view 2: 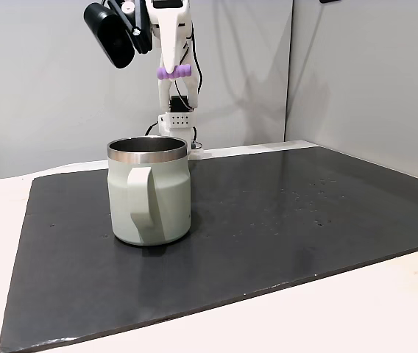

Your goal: Grasp a pengrip and put it in the cup.

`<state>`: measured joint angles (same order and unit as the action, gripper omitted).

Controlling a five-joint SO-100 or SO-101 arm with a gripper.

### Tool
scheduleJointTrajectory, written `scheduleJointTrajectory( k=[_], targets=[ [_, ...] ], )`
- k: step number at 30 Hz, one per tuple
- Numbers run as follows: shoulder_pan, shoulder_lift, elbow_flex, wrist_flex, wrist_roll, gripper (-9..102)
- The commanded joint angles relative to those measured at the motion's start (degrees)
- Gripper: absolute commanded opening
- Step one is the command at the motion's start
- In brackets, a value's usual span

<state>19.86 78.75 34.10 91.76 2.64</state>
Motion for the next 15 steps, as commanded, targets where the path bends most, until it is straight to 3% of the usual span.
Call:
scheduleJointTrajectory(
  k=[1, 15],
  targets=[
    [3.34, -4.57, -10.9, 2.02, -1.14, 0],
    [6.68, -29.88, -41.31, 7.82, -3.69, 0]
  ],
)
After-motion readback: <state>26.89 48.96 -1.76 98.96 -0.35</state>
